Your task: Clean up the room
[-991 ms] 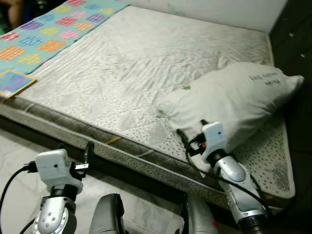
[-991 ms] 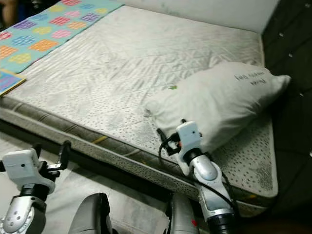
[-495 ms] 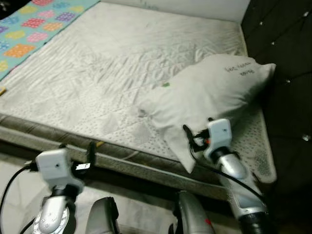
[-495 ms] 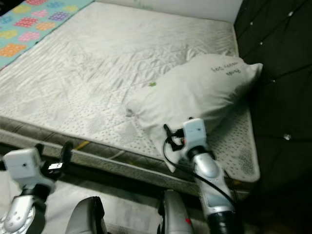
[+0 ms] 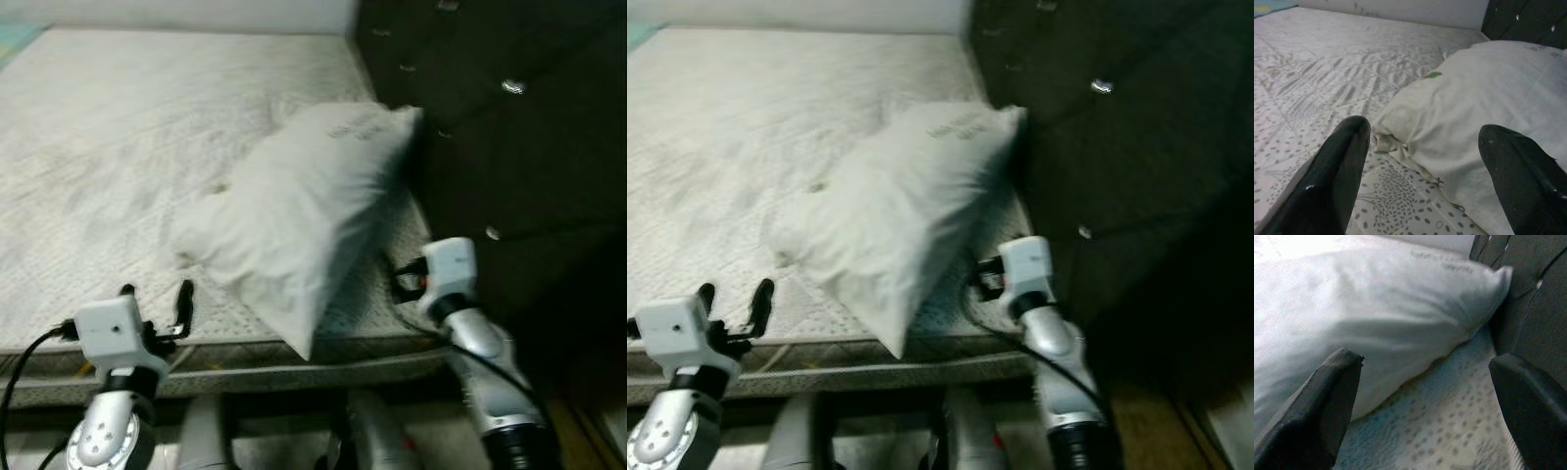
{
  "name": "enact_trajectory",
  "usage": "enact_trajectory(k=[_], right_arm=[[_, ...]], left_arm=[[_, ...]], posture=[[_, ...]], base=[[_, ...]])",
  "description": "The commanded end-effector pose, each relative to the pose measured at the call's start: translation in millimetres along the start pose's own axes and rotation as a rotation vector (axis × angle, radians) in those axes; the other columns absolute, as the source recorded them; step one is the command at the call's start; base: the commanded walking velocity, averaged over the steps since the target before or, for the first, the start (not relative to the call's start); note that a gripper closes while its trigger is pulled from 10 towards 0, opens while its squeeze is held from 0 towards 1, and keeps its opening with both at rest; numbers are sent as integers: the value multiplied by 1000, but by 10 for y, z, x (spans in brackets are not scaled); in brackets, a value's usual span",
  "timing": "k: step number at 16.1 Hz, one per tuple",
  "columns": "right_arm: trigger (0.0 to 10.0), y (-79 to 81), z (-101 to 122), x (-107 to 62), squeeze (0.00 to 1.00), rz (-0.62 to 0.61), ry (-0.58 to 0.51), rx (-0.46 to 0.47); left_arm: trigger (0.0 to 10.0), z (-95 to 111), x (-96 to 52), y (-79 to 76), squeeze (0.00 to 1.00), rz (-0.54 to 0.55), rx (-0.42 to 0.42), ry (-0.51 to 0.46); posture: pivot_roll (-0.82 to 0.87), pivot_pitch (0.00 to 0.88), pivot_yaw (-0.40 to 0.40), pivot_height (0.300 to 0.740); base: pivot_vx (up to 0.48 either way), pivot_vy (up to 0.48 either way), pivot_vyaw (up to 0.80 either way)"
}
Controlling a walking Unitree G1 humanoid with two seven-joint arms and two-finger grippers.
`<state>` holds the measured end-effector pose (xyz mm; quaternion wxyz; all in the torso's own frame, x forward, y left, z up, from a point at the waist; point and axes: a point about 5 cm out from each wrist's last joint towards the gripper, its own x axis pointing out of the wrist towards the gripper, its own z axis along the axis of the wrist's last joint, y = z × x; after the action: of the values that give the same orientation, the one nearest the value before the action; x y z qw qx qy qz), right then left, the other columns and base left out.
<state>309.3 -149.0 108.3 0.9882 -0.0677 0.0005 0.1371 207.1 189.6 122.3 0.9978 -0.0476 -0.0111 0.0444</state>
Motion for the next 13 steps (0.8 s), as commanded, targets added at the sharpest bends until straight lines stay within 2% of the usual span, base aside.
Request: enact_trajectory(k=[1, 4, 5, 10, 12, 13], right_arm=[[10000, -44, -25, -21, 0, -6, 8, -10], [10000, -48, -30, -20, 0, -2, 8, -9], [10000, -40, -21, -22, 0, 18, 2, -44], [10000, 38, -9, 27, 0, 74, -5, -45], [10000, 73, -35, 81, 0, 109, 21, -49], [10000, 113, -63, 125, 0, 140, 53, -27]], left_arm=[[10000, -4, -17, 7, 0, 11, 1, 8], [10000, -9, -9, 9, 0, 15, 6, 9], [10000, -10, -9, 9, 0, 16, 7, 10], [10000, 13, -1, -14, 0, 12, 15, 2], [10000, 33, -6, -24, 0, 1, 24, -4], [10000, 40, -24, -31, 0, -5, 25, -2]], posture=[[-30, 114, -27, 588], [-28, 113, -29, 588], [-28, 113, -29, 588], [-13, 112, -28, 588], [-4, 117, -25, 588], [3, 123, -23, 588]], base=[[0, 0, 0], [0, 0, 0], [0, 0, 0], [0, 0, 800], [0, 0, 784], [0, 0, 0]])
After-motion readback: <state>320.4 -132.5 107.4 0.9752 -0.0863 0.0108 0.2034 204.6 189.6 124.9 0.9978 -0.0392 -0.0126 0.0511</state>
